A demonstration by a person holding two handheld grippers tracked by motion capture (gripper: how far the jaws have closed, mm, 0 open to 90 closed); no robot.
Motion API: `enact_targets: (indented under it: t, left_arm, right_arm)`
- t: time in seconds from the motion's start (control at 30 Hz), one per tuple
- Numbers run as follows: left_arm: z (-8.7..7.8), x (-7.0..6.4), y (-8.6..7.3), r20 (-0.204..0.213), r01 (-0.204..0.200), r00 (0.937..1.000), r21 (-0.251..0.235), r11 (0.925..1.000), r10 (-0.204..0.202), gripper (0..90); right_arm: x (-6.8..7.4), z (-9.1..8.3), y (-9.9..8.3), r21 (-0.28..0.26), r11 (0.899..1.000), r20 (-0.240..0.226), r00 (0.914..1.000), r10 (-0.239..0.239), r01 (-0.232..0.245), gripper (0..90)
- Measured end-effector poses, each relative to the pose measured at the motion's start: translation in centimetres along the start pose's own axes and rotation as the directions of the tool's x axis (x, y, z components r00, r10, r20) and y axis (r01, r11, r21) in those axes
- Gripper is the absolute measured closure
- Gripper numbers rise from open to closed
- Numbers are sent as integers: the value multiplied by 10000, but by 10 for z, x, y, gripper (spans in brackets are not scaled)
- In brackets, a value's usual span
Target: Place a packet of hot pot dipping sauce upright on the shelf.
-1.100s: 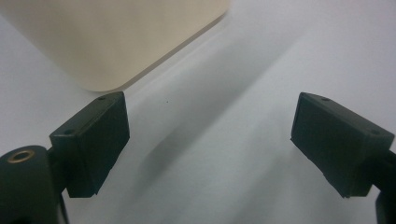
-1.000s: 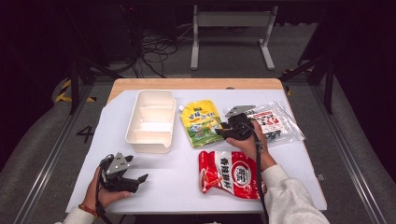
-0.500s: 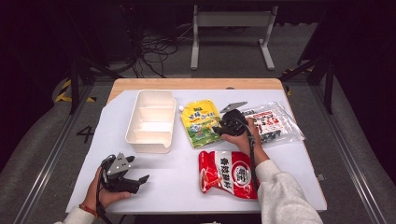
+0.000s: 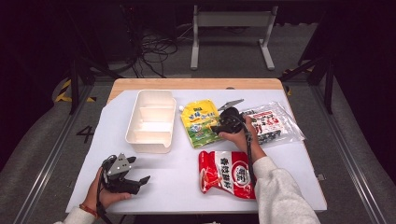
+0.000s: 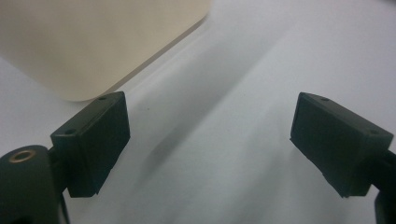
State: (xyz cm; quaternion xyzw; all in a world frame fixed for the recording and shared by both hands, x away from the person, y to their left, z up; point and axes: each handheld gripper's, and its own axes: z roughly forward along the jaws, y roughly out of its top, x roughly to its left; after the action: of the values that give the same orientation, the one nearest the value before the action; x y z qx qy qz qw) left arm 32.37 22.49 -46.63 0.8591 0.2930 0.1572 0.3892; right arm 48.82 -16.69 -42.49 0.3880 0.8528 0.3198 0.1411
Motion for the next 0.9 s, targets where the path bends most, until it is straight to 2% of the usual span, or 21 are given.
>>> enact_targets:
  t: [0.07,0.13,0.17,0.2,0.27,0.37,0.43,0.57,0.7,0.77,0.8,0.87,0.9]
  left_arm:
    - [0,-1,0,38,-19,10000,22,10000,19,124]
    - [0,-1,0,112,-12,9999,-8,10000,12,124]
    - [0,-1,0,219,33,9998,-71,10000,-32,124]
    - [-1,-3,1,306,40,9995,-113,9999,-36,124]
    - [-1,-8,4,439,-147,9989,-169,9998,154,125]
    - [0,-16,7,755,-267,9968,-199,9994,281,126]
    - [1,-21,9,931,-293,9952,-197,9994,310,127]
    - [6,-28,14,1208,-385,9918,-184,9991,405,132]
    - [12,-34,20,1432,-547,9881,-141,9984,561,132]
    - [15,-37,22,1535,-625,9861,-85,9980,631,132]
    - [18,-38,24,1634,-705,9840,-100,9975,712,132]
    - [21,-40,26,1699,-858,9818,0,9963,845,132]
    - [23,-41,27,1768,-874,9805,-2,9962,861,132]
  right_arm:
    - [1,1,0,-10,10000,-40,10000,49,-49,458]
    - [2,-2,-2,93,9999,-286,9995,141,-139,461]
    - [4,-5,-2,100,9999,-213,9997,69,-67,459]
    - [5,-11,-3,-31,10000,-173,9999,2,-3,463]
    - [7,-25,-5,-561,9983,-458,9989,119,-145,466]
    - [14,-47,-15,-840,9963,-364,9991,-235,203,465]
    - [18,-62,-28,-1002,9944,-324,9988,-362,328,466]
    - [21,-96,-70,-1310,9913,-609,9980,-175,94,461]
    - [17,-114,-107,-1269,9918,-294,9995,132,-169,440]
    - [13,-117,-119,-1063,9940,15,9997,261,-258,413]
    - [11,-119,-124,-1063,9938,30,9994,339,-334,405]
    - [7,-124,-137,-1010,9916,108,9965,825,-810,365]
    - [6,-126,-141,-953,9916,114,9959,893,-879,353]
